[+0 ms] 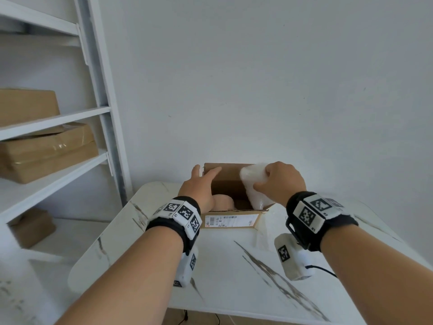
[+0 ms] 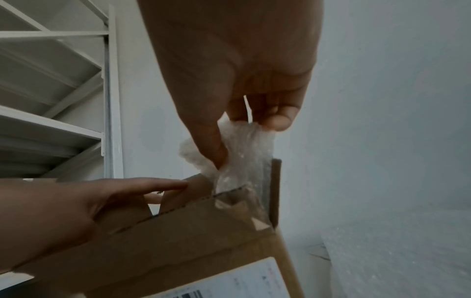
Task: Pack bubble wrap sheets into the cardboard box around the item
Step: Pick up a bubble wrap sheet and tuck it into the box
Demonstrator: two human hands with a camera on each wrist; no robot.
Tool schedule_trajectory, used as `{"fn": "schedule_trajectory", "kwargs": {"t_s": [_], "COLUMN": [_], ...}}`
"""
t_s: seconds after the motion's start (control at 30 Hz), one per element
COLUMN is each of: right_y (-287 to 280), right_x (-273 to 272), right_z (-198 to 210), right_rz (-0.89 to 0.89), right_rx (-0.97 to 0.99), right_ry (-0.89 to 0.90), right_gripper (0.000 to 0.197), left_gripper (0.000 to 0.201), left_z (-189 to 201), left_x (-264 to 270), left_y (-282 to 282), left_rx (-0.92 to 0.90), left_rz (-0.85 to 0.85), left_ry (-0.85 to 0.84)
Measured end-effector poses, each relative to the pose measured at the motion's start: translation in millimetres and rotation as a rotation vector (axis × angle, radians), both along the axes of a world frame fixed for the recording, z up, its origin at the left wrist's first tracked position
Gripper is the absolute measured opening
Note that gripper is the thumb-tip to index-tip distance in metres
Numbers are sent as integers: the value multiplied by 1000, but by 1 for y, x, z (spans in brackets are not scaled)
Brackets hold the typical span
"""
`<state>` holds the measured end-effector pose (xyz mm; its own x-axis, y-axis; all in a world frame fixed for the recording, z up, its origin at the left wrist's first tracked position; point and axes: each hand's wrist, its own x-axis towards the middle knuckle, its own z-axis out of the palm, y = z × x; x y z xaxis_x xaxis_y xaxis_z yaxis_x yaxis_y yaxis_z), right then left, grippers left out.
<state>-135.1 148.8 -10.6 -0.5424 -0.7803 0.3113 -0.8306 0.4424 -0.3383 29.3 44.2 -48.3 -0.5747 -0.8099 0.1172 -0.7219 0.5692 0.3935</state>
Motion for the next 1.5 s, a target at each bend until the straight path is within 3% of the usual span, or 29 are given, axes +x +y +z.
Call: {"fn": "schedule_trajectory", "kwargs": {"t_s": [0.27, 0.47, 0.7, 0.9, 1.0, 1.07, 1.13, 1.27, 1.4, 1.5], "right_y": [-10, -8, -1, -17, -24, -22, -18, -18, -17, -14], "right_x": [17, 19, 25, 34, 39, 38, 31, 25, 22, 19], "right_z": [-11, -17, -1, -2, -4, -2, -4, -13, -19, -22], "right_rz": [-37, -46, 243, 343, 357, 307, 239, 177, 110, 103], "right_rx": [75, 163, 114, 220, 342, 424, 467, 403, 265, 212], "right_ry": [94, 102, 324, 108, 213, 399, 511, 473, 324, 277], "right_gripper": [9, 19, 17, 29, 20, 7, 19, 20, 20, 24], "left_gripper": [88, 49, 41, 37, 35, 36, 33, 22, 18, 23], "left_z": [-5, 8, -4, -12, -13, -11, -9, -3, 4, 5], "left_x": [5, 2, 1, 5, 7, 7, 7, -2, -7, -3], "left_y": [15, 11, 3, -5, -4, -1, 2, 15, 22, 16], "left_rx": [-138, -196, -230, -128, -131, -153, -233, -615, -829, -883], "left_rz": [24, 80, 77, 49, 31, 29, 52, 58, -30, 9], "left_ry": [3, 61, 212, 370, 386, 357, 273, 4, -256, -195]}}
